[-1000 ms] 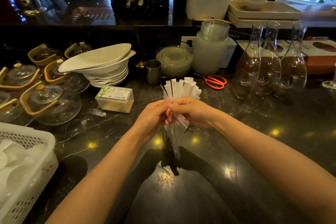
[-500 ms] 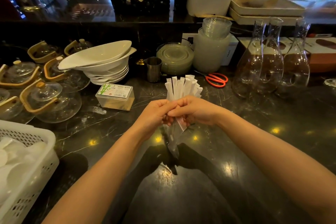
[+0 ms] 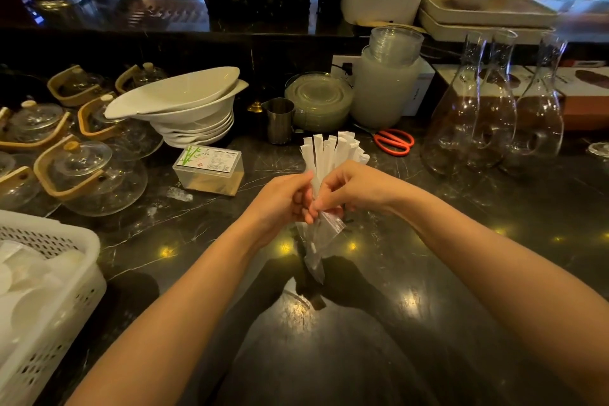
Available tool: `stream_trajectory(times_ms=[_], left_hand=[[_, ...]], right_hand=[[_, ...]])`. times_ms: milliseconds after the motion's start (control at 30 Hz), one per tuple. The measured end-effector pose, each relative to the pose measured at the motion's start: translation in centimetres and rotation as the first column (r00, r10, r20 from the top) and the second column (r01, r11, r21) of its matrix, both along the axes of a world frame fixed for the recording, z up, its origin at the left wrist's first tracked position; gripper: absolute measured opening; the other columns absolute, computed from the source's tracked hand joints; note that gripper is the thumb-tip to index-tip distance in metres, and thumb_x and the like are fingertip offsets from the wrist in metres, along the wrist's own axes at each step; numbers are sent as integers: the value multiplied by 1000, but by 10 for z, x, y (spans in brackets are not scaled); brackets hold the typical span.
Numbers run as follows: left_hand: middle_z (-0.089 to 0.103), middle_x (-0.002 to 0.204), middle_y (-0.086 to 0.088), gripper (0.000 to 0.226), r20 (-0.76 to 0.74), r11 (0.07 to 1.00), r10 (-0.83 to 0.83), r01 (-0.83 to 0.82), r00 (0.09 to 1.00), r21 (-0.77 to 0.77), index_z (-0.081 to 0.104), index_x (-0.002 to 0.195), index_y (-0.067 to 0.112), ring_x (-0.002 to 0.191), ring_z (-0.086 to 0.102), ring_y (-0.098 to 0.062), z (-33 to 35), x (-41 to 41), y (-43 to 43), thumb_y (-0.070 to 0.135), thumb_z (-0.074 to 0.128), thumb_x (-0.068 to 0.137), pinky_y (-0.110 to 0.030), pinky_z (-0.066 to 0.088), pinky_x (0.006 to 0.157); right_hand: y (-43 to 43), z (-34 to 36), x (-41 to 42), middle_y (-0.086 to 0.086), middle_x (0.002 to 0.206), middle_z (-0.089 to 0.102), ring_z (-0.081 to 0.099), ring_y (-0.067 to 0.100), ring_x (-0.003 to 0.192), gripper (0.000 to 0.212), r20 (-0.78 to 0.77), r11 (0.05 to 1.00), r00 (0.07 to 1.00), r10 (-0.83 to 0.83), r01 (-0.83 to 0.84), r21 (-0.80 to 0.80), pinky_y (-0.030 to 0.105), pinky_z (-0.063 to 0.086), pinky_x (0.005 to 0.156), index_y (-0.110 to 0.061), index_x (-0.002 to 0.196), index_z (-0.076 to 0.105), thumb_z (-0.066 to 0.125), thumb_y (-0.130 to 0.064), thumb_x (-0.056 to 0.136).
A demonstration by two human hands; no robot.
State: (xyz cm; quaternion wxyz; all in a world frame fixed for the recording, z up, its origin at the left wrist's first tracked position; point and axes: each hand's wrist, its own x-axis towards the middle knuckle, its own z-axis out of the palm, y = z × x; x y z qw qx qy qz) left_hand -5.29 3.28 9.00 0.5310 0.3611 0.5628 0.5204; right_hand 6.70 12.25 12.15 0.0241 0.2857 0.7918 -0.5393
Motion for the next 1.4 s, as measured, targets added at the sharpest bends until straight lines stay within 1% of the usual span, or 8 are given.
stream_trajectory(times_ms=[233, 333, 467, 633, 800, 933, 1067, 1400], left_hand=[[55, 48, 3, 32, -184, 1000, -10, 11, 983, 1, 51, 70, 11, 42, 51, -5, -1, 0, -1, 30, 40, 93, -12, 43, 44], [56, 57, -3, 22, -139, 995, -93, 89, 986, -34, 55, 78, 7, 43, 52, -6, -2, -3, -3, 25, 49, 88, -12, 43, 44], [64, 53, 0, 15, -32, 978, -196, 193, 980, -77, 59, 71, 7, 46, 60, -8, 0, -7, -7, 15, 55, 84, -15, 50, 48], [67, 56, -3, 12, -100, 965, -250, 240, 963, -101, 63, 74, 5, 54, 65, -12, 6, -11, -9, 10, 56, 83, -20, 54, 57], [68, 55, 0, 15, -210, 954, -296, 275, 932, -121, 63, 73, 8, 56, 66, -9, 12, -11, -8, 6, 54, 84, -18, 54, 58], [68, 60, 0, 18, -213, 950, -304, 280, 928, -136, 62, 74, 6, 57, 66, -8, 14, -12, -7, 4, 49, 87, -21, 55, 60], [66, 67, -5, 21, -207, 944, -321, 296, 924, -144, 61, 76, 5, 57, 66, -9, 15, -13, -7, 4, 45, 90, -21, 55, 61], [63, 71, -8, 23, -257, 941, -334, 307, 907, -142, 60, 76, 6, 56, 63, -6, 17, -7, -6, 4, 42, 91, -18, 53, 59]], right_hand=[[-1, -2, 0, -11, 39, 56, 48, -1, 39, 20, 10, 999, 1000, -1, 1, -47, 11, 35, 44, -8, 61, 56, 66, -9, 78], [-1, -4, 1, -11, 39, 56, 48, -1, 39, 21, 0, 997, 1000, -27, 26, -68, 13, 34, 45, -10, 60, 55, 66, -9, 77], [-2, -4, 4, -10, 41, 57, 50, 0, 40, 20, 1, 994, 999, -33, 33, -103, 13, 36, 43, -11, 61, 55, 67, -8, 76], [-1, -2, 3, -9, 44, 59, 53, 2, 46, 18, 44, 993, 999, -8, 13, -120, 13, 43, 45, -13, 62, 58, 67, -9, 77], [0, -3, 4, -6, 47, 62, 58, 3, 46, 14, 42, 992, 999, -28, 33, -119, 15, 48, 48, -11, 63, 61, 68, -9, 75], [4, 0, 6, -4, 50, 64, 62, 5, 50, 17, 72, 981, 997, -18, 32, -191, 15, 52, 49, -10, 66, 63, 60, -6, 82], [6, 1, 6, 6, 66, 64, 61, 12, 59, 20, 95, 975, 995, -22, 42, -218, 20, 54, 52, -8, 69, 63, 53, -4, 86], [1, 11, -1, 4, 66, 60, 58, 11, 57, 26, 202, 998, 979, 23, -34, 51, 17, 52, 50, -11, 69, 60, 44, -13, 90]])
